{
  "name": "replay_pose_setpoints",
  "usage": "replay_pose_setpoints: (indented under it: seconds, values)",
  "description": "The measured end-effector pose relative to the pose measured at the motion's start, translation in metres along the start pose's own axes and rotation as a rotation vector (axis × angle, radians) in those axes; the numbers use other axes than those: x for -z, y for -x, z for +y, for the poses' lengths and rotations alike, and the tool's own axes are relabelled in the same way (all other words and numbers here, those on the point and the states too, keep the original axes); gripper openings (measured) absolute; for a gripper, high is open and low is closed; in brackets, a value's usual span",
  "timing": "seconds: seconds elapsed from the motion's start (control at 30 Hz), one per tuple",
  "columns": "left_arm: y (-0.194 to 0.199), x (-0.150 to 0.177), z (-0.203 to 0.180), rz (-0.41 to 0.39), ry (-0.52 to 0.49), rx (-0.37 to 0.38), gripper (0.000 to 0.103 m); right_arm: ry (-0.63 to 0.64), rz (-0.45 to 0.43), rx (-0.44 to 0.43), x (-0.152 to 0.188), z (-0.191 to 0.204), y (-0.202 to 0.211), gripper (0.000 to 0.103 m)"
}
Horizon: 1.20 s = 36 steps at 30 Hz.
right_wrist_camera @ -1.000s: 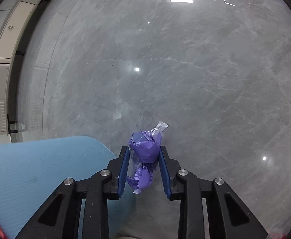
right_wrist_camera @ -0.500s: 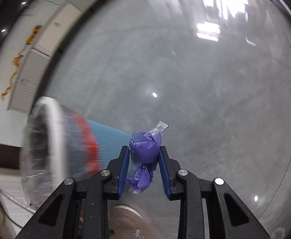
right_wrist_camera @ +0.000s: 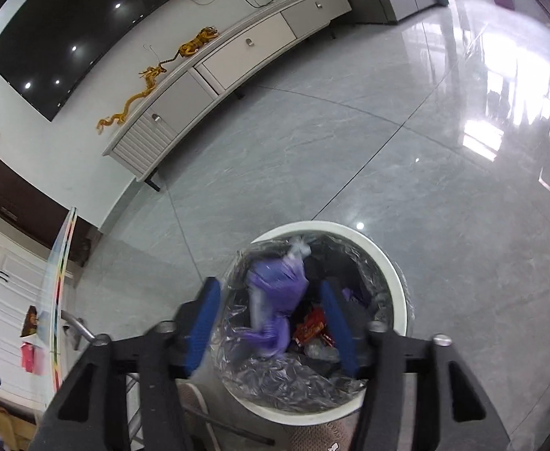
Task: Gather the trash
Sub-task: 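Lift the purple wrapper over the bin and open the right tool, then move both tools back over the table toward the remaining wrappers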
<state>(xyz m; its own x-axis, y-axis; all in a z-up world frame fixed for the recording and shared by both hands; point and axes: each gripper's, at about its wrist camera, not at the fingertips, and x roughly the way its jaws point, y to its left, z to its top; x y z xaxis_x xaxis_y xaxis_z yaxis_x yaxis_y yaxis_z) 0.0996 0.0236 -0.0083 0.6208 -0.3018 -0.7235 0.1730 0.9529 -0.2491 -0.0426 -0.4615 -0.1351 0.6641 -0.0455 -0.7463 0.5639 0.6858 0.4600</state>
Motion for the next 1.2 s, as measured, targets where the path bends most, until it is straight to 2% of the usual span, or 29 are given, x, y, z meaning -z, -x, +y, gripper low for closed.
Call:
replay_pose_setpoints:
  seconds: [0.17,0.37,0.57,0.77,0.97,1.2]
  values:
    - [0.013,0.019,0.028,0.003,0.002,-0.106,0.064,0.058,-0.019,0.091,0.010,0.030,0.008,0.063]
    - [0.040,0.038,0.042,-0.058,-0.055,-0.229,0.064,0.070,-0.039,0.086,0.018,0.047,0.029,0.063]
    - [0.067,0.053,0.052,-0.118,-0.051,-0.280,0.064,0.200,-0.065,0.028,0.027,0.109,0.060,0.063]
    - [0.098,0.064,0.060,-0.191,-0.043,-0.320,0.064,0.340,-0.073,-0.060,0.051,0.170,0.081,0.063]
    - [0.126,0.071,0.068,-0.257,-0.041,-0.355,0.064,0.441,-0.069,-0.133,0.072,0.213,0.097,0.063]
    - [0.150,0.081,0.076,-0.331,-0.040,-0.358,0.064,0.542,-0.073,-0.192,0.095,0.248,0.113,0.065]
